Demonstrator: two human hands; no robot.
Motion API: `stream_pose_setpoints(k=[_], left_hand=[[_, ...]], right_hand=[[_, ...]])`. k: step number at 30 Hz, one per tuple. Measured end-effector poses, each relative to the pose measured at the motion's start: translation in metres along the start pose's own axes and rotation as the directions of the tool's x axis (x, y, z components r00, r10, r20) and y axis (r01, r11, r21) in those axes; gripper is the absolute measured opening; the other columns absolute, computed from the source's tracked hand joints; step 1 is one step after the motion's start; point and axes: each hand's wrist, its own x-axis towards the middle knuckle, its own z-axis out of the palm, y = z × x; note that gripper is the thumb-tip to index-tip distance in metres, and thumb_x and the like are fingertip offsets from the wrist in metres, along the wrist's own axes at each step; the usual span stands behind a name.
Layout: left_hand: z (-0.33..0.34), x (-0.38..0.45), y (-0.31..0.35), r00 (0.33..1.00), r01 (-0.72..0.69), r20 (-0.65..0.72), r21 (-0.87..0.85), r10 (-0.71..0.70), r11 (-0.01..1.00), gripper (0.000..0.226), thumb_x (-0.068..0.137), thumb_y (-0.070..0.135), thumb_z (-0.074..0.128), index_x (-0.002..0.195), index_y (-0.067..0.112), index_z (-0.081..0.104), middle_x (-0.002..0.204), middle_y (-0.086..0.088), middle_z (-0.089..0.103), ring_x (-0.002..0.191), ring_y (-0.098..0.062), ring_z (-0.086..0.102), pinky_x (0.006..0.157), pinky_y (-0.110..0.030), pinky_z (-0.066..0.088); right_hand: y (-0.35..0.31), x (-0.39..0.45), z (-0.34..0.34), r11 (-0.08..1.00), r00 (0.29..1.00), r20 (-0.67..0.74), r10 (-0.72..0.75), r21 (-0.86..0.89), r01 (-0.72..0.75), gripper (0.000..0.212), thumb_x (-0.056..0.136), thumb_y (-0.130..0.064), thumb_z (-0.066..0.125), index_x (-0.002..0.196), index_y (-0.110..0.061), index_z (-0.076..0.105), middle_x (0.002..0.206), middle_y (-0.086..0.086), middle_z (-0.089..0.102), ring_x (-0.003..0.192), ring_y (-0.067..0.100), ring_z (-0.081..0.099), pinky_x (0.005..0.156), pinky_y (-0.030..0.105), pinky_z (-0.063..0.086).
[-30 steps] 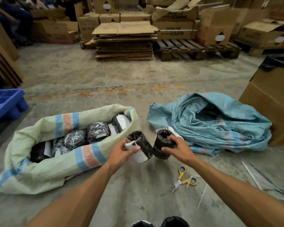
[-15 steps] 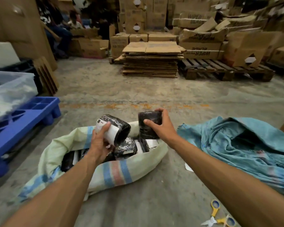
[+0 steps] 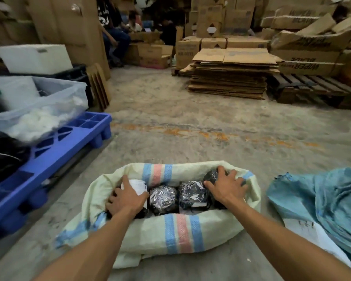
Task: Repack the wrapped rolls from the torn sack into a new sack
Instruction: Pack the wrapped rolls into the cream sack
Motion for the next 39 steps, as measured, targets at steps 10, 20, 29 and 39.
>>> stream_pose_setpoints(k=[10, 20, 29, 39], left_hand=[[0.018, 0.0, 0.023, 0.996, 0.063, -0.067, 0.02, -0.061, 0.998, 0.087, 0.093, 0.055, 0.05, 0.155, 0.029, -0.004, 0.149, -0.021, 0.026, 0.128, -0.041, 0.039, 0.095, -0.051, 0.041], [0.015, 0.006, 0.032, 0.995, 0.101, 0.002, 0.008, -0.101, 0.995, 0.115, 0.072, 0.082, 0.052, 0.155, 0.026, -0.005, 0.15, -0.02, 0.023, 0.129, -0.044, 0.038, 0.093, -0.059, 0.041], [0.009, -0.001, 0.039, 0.992, 0.113, 0.042, 0.082, -0.117, 0.99, 0.151, 0.04, 0.096, 0.058, 0.154, 0.022, -0.009, 0.155, -0.021, 0.018, 0.134, -0.045, 0.034, 0.102, -0.065, 0.033], [0.017, -0.009, 0.036, 0.997, 0.024, -0.073, 0.243, -0.007, 0.97, 0.142, 0.039, 0.091, 0.066, 0.149, 0.02, 0.011, 0.142, -0.017, 0.034, 0.125, -0.037, 0.043, 0.093, -0.053, 0.042]], right_hand=[[-0.002, 0.002, 0.014, 0.96, 0.996, -0.024, -0.086, -0.271, 0.077, 0.062, 0.093, -0.06, 0.044, 0.148, -0.038, 0.024, 0.145, 0.021, 0.032, 0.125, 0.045, 0.039, 0.102, 0.055, 0.032], [0.001, -0.004, 0.016, 0.993, 0.992, -0.081, -0.092, -0.082, 0.086, 0.076, 0.078, -0.06, 0.063, 0.144, -0.047, 0.027, 0.149, 0.015, 0.03, 0.129, 0.045, 0.037, 0.104, 0.054, 0.036], [0.014, 0.004, 0.021, 0.953, 0.994, 0.095, 0.049, 0.294, -0.075, 0.078, 0.074, -0.064, 0.067, 0.138, -0.041, 0.027, 0.143, 0.016, 0.039, 0.129, 0.045, 0.04, 0.1, 0.053, 0.042], [-0.003, 0.005, 0.023, 0.989, 0.996, 0.032, -0.078, -0.121, 0.081, 0.077, 0.086, -0.067, 0.052, 0.144, -0.027, 0.021, 0.145, 0.028, 0.03, 0.127, 0.045, 0.038, 0.097, 0.053, 0.04]])
